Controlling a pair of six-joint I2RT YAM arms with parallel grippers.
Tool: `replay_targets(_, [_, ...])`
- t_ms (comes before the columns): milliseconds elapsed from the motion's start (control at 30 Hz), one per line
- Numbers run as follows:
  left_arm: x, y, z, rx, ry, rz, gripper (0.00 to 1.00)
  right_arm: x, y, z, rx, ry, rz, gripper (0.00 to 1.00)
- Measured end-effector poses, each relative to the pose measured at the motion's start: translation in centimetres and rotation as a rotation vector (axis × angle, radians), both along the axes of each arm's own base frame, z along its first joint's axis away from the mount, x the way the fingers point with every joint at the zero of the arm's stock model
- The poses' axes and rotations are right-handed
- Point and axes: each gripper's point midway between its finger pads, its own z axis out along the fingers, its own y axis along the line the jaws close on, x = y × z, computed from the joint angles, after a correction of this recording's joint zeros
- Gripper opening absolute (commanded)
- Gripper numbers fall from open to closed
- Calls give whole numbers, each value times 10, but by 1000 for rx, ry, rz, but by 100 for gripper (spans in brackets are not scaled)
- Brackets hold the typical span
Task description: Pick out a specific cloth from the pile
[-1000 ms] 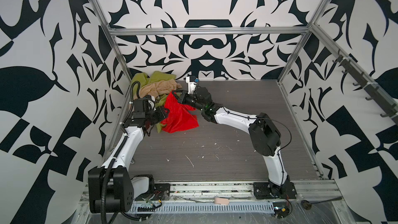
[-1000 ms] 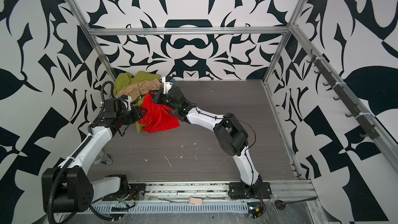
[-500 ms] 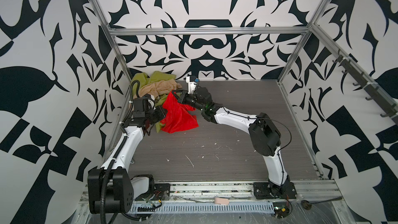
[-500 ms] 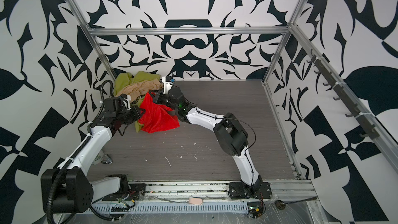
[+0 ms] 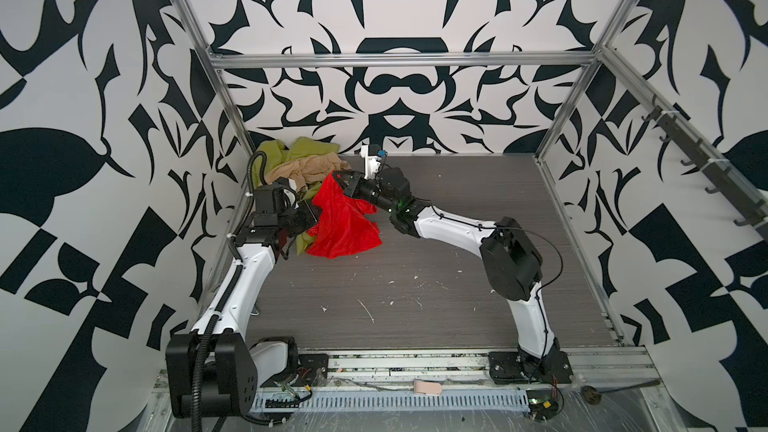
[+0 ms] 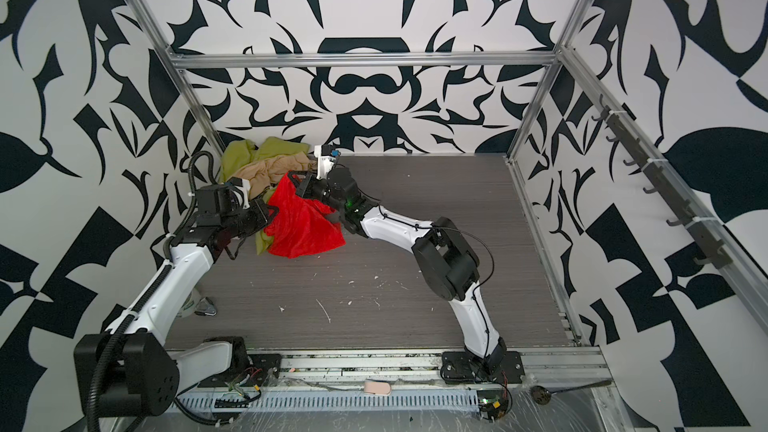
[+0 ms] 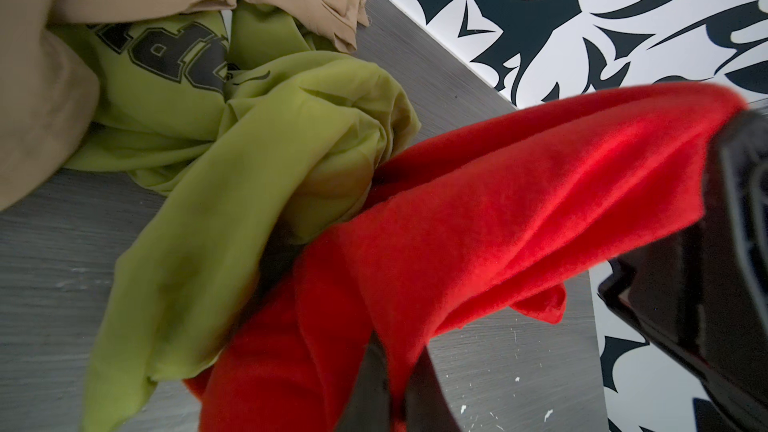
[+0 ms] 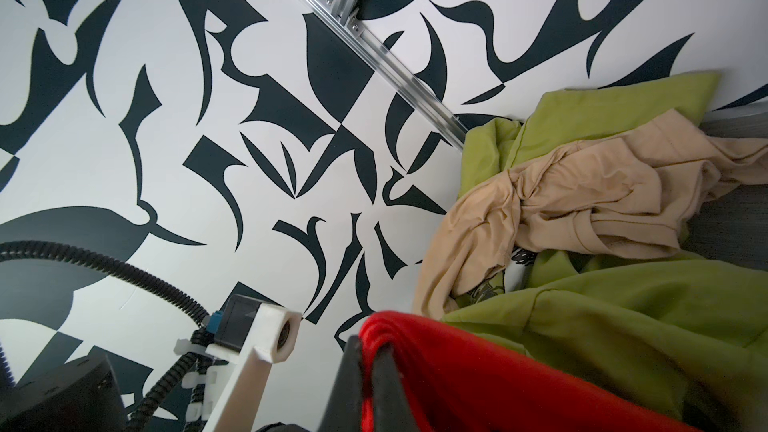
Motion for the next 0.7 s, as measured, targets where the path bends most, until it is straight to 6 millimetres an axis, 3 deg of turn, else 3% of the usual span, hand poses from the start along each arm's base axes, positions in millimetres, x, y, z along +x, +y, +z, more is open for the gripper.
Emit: replay_targets(700, [-4, 0, 18, -15, -23, 9, 3, 1, -2, 3, 10, -10, -4, 0])
